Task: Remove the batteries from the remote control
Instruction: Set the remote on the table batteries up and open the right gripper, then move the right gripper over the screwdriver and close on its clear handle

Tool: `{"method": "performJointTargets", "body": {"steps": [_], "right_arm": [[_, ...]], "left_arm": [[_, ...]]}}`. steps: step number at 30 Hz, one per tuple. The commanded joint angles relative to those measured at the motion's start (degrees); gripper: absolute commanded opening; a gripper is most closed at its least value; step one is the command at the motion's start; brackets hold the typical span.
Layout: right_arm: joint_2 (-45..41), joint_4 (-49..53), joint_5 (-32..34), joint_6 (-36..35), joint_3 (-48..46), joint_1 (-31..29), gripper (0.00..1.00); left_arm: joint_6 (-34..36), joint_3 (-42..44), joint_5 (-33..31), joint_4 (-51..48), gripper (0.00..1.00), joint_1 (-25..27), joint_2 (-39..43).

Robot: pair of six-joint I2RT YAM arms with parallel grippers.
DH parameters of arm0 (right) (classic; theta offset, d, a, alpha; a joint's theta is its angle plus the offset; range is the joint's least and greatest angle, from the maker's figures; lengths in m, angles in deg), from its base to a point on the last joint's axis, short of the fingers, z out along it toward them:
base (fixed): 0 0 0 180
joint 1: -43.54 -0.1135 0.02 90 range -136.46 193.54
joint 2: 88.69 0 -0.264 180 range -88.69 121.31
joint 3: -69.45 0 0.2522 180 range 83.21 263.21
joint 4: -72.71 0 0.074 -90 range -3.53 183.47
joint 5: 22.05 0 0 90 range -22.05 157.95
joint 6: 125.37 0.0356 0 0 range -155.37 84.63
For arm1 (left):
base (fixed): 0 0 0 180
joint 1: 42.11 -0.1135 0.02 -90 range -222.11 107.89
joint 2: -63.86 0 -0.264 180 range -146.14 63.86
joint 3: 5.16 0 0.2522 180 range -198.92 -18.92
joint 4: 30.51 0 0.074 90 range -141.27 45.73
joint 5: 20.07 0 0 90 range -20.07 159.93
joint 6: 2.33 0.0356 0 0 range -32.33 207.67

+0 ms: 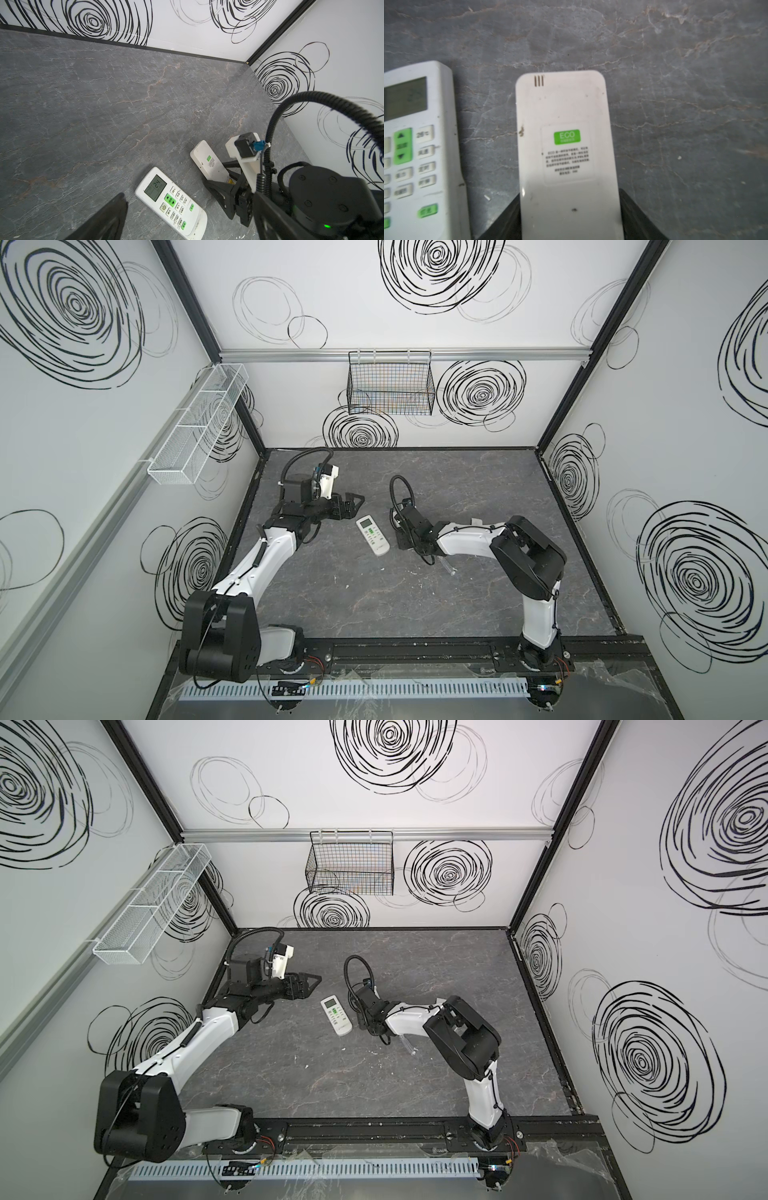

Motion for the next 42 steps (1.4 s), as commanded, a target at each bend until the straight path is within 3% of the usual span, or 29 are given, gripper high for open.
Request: {"method": "performJointTargets", "body": {"steps": [1, 7, 21, 31, 42], "right_arm": [[-7.2, -1.8, -3.3, -1.5, -0.8, 2.0, 0.69], [-16.0, -2.8, -6.5, -3.6, -6.0, 5.8, 0.75], [-27.6, 11.1, -7.8, -1.2, -18.4, 8.1, 0.7], [-31.2, 17.4, -9.1, 0.3, -23.8, 8.0, 0.63], [-31.0, 15.7, -11.5, -0.6, -27.7, 7.2, 0.55]], "left_arm": [[0.6, -0.7, 1.1, 1.9, 0.96, 0.2, 0.6], [0.5, -0.8, 1.5, 2.1, 0.96, 0.4, 0.3], [0.3, -1.2, 1.9, 2.0, 0.96, 0.5, -0.6], [0.3, -1.6, 1.8, 1.5, 0.96, 0.0, -0.9], [0.3, -1.4, 1.8, 1.8, 0.96, 0.0, -1.2]]}}
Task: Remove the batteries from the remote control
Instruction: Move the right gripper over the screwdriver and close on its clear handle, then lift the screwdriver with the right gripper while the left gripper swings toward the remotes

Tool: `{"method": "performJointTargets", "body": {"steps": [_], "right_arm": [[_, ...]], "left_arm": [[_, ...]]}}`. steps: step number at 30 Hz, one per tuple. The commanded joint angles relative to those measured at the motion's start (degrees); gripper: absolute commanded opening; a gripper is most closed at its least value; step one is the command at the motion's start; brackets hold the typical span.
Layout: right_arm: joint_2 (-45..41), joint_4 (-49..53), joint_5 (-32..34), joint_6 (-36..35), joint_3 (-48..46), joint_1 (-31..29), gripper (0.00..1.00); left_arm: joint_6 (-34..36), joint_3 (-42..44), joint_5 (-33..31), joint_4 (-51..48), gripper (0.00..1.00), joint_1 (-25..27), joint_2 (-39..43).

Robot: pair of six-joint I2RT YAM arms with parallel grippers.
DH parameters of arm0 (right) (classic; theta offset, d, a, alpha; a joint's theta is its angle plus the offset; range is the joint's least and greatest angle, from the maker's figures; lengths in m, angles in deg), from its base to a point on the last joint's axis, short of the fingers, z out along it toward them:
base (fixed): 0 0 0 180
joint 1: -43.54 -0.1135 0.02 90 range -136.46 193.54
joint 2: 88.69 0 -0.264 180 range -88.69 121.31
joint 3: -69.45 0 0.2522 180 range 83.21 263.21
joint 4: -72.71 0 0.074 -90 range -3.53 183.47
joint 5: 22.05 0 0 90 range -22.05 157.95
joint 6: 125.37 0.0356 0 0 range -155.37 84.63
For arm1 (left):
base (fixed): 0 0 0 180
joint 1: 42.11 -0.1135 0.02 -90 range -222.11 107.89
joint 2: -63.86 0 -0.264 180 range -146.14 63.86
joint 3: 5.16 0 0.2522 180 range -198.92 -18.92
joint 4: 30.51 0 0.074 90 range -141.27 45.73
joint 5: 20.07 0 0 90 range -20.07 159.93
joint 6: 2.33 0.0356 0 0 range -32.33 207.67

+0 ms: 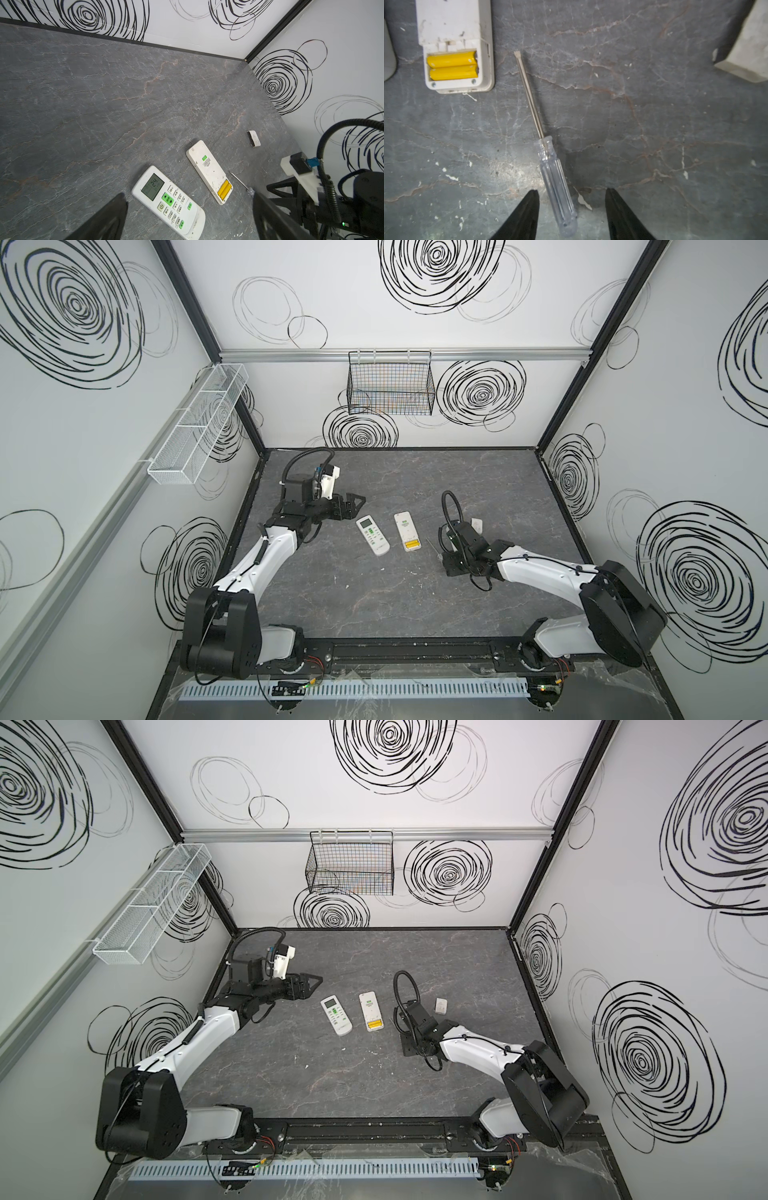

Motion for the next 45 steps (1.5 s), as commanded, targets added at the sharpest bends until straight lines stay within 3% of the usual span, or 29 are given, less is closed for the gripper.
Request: {"method": "performJointTargets", "body": {"steps": [1, 7, 11, 15, 19, 23, 28, 31, 35, 41, 45], "right_arm": [[0.5, 0.2, -0.5, 0.0, -1.3, -0.5, 0.55], [2.1, -2.7, -1.4, -0.6, -2.5, -1.0, 0.46], [3.7, -2.6, -2.1, -1.7, -2.7, -1.0, 0.27], [2.1, -4.2, -1.8, -1.8, -3.4, -0.2, 0.16], [-1.8, -4.8, -2.2, -2.9, -2.9, 1.5, 0.13], [-7.8, -7.7, -6.7, -6.7, -3.2, 4.5, 0.12], [-16.8, -14.6, -11.8, -15.4, -5.3, 5.1, 0.01], [-22.0, -21.8, -17.2, -21.7, -8.7, 5.0, 0.0], [-27.9, -31.2, -22.1, -22.0, -13.1, 4.9, 0.0], [-29.8, -33.3, -22.7, -23.6, -14.3, 4.6, 0.0], [-27.4, -35.0, -28.5, -23.0, -14.1, 3.8, 0.0]], "left_arm": [[0.4, -1.3, 0.8, 1.8, 0.96, -0.1, -0.4], [0.5, -1.4, 1.0, 1.8, 0.96, -0.1, -0.2], [0.8, -2.0, 1.2, 1.0, 0.96, -0.1, -0.1], [2.1, -1.9, 3.3, 1.1, 0.96, 0.0, 0.0], [3.9, -2.8, 5.6, -0.4, 0.96, 0.6, -0.1], [6.0, -3.1, 8.8, -0.9, 0.96, 1.4, 0.1], [8.7, -5.2, 11.6, -4.2, 0.96, 3.4, 0.1], [9.1, -6.2, 14.7, -5.1, 0.97, 4.9, -0.1], [9.3, -7.0, 18.0, -6.4, 1.0, 7.0, -0.3], [4.9, -6.9, 20.5, -4.4, 0.88, 9.6, -1.2], [4.7, -6.9, 24.2, -3.2, 0.85, 12.6, -1.9]]}}
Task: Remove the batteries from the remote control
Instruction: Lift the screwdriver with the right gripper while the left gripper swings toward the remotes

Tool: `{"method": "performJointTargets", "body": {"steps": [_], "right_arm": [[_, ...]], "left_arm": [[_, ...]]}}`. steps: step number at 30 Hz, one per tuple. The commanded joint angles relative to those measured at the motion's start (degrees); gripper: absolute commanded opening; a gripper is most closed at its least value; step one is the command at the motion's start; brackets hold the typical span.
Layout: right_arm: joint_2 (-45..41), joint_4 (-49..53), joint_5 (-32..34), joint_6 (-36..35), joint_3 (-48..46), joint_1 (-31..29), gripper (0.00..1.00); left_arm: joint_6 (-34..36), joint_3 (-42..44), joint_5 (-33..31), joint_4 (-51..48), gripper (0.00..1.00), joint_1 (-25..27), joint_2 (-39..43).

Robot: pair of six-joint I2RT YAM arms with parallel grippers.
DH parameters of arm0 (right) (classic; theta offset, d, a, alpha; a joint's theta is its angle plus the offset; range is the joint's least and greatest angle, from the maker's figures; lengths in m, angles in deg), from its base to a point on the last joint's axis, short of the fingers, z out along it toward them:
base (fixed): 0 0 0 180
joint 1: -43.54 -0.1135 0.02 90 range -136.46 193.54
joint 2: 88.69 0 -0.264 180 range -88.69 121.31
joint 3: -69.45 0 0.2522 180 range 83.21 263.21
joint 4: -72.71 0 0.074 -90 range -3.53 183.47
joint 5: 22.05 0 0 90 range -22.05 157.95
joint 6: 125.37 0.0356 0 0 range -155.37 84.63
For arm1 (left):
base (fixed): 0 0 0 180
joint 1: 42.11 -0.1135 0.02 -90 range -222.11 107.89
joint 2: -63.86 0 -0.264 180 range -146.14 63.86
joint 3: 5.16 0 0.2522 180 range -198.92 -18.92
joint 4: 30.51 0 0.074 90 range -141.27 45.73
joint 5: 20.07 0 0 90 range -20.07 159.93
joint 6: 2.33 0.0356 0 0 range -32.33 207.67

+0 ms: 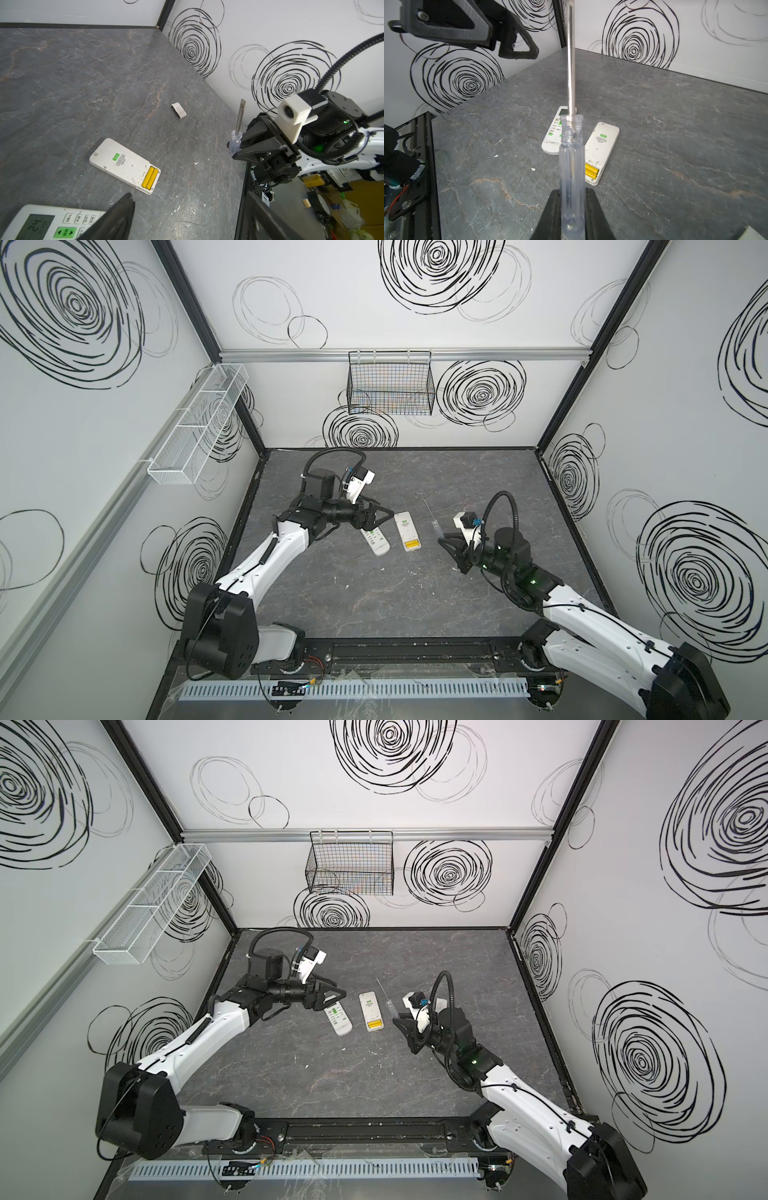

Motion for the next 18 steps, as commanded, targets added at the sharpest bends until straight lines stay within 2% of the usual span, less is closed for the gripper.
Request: {"method": "performJointTargets", "body": {"steps": [1, 3, 5, 9, 11, 15, 18], "right_arm": [[1.9, -3.2, -5.7, -1.1, 0.1, -1.0, 0.0], [3.1, -2.3, -6.4, -0.7, 0.5, -1.2, 0.0], [4.0, -3.1, -7.1, -0.5, 0.1, -1.6, 0.0], [4.9, -1.9, -6.3, -0.9, 0.9, -3.1, 0.0], [4.4, -1.8, -2.1, -2.7, 0.5, -4.8, 0.0], [3.4, -0.9, 11.0, -6.3, 1.3, -8.7, 0.0], [1.8, -2.1, 19.9, -9.0, 1.0, -10.9, 0.0]], "left_arm": [[0.2, -1.6, 5.8, 1.7, 0.85, 2.4, -1.0], [-0.7, -1.6, 8.1, 1.9, 0.89, 3.0, -1.3], [-1.6, -0.5, 10.4, 3.6, 0.88, 3.3, -1.3], [-1.5, -0.6, 9.3, 2.7, 0.86, 3.3, -1.1], [-3.1, -0.2, 8.6, 3.5, 0.85, 3.5, -1.0], [-9.2, 1.1, 5.4, 6.8, 0.76, 4.0, -1.3], [-11.8, 0.8, 4.4, 7.4, 0.73, 3.8, -1.2]]}}
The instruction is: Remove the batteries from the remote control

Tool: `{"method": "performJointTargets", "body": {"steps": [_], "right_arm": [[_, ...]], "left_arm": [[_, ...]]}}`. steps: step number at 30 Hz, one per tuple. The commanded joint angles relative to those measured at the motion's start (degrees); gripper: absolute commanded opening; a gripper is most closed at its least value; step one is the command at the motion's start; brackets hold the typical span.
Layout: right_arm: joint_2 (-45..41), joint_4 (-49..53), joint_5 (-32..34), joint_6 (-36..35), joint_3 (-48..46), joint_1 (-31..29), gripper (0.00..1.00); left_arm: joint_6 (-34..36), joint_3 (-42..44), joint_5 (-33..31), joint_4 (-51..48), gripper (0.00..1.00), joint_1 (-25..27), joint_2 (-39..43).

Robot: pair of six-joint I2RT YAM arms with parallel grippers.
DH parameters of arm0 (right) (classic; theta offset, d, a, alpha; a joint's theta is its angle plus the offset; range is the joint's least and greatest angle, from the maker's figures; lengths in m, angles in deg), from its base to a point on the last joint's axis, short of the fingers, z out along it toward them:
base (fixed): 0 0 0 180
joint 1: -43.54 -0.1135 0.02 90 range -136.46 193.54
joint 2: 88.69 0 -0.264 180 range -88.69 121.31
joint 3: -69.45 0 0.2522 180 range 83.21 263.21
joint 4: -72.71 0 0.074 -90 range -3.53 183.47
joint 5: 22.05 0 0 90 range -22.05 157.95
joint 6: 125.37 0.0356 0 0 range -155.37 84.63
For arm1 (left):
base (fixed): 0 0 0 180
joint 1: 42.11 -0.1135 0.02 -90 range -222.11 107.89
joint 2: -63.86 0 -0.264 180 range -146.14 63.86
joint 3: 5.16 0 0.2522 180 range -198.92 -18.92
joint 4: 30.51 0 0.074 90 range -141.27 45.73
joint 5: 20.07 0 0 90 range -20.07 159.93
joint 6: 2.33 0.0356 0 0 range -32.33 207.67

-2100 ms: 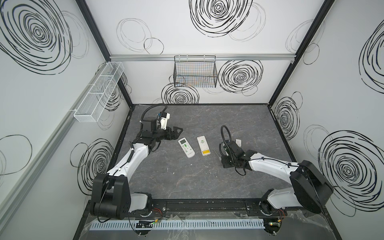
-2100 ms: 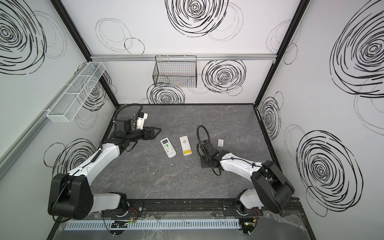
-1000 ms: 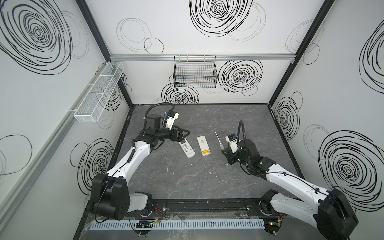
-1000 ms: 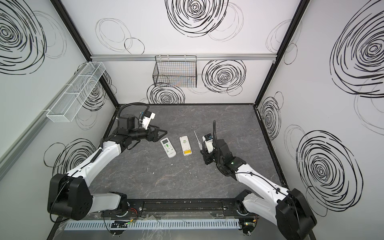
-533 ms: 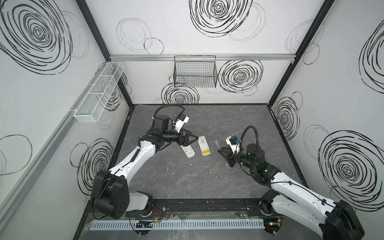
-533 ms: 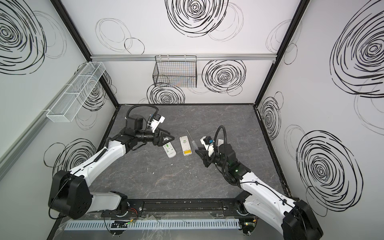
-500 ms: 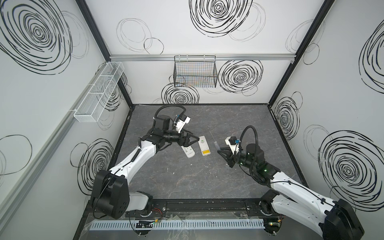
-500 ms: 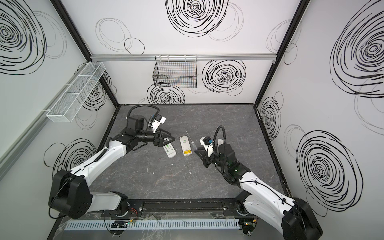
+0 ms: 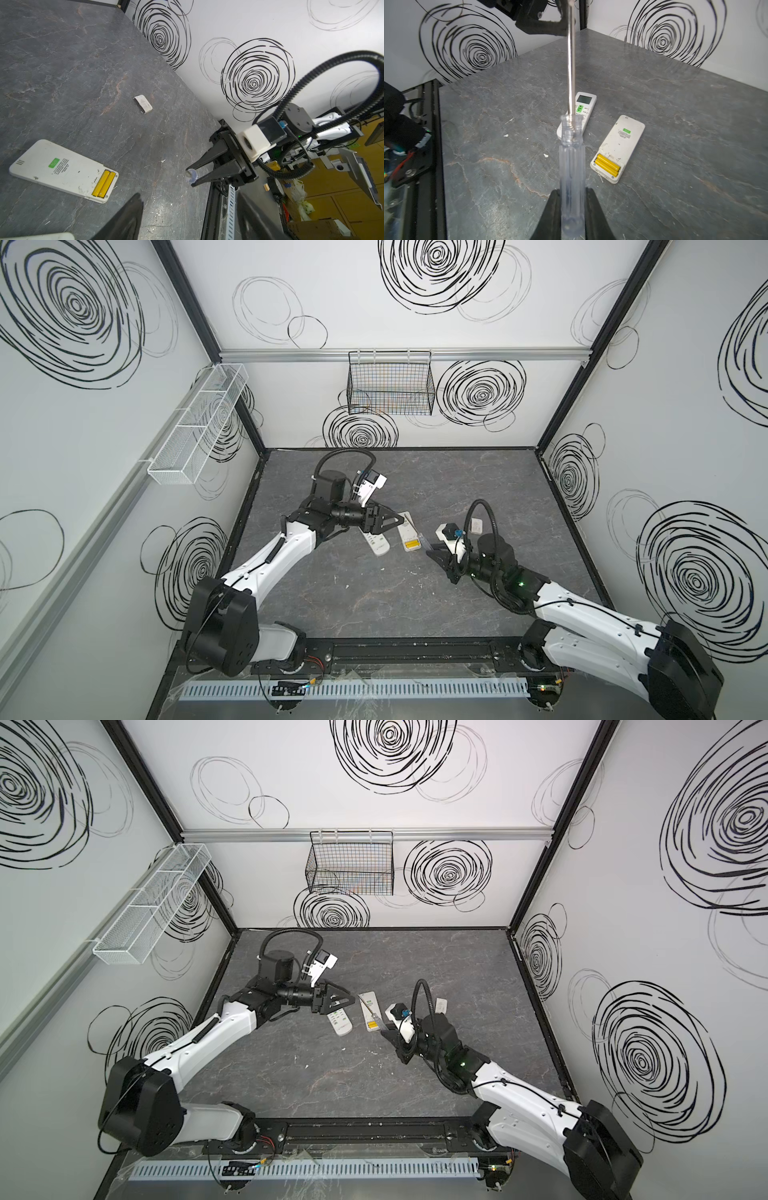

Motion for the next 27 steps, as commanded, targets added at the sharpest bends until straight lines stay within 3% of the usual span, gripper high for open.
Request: {"method": "performJointTargets", "body": {"steps": [1, 5, 15, 19, 27], "right_arm": [[-2.2, -2.2, 14.1, -5.3, 0.7, -2.3, 0.0], [-2.2, -2.5, 24.4, -9.8, 0.6, -4.9, 0.0], [-3.3, -7.0, 41.2, -20.4, -0.4, -8.4, 0.0], [-3.8, -9.0, 42.0, -22.1, -0.9, -8.9, 0.0], [2.0, -5.3, 37.2, -23.6, 1.1, -11.2, 0.0]], "left_arm": [[-4.5, 0.5, -0.9, 4.2, 0.73, 0.0, -0.2], [-5.9, 0.7, -0.9, 4.9, 0.73, -1.0, 0.1], [-9.8, 1.3, 1.3, 8.3, 0.82, -2.9, 0.6], [-9.4, 1.5, 1.6, 8.6, 0.83, -3.0, 0.5], [-5.3, 0.6, 0.4, 5.2, 0.8, -1.2, -0.2]]}}
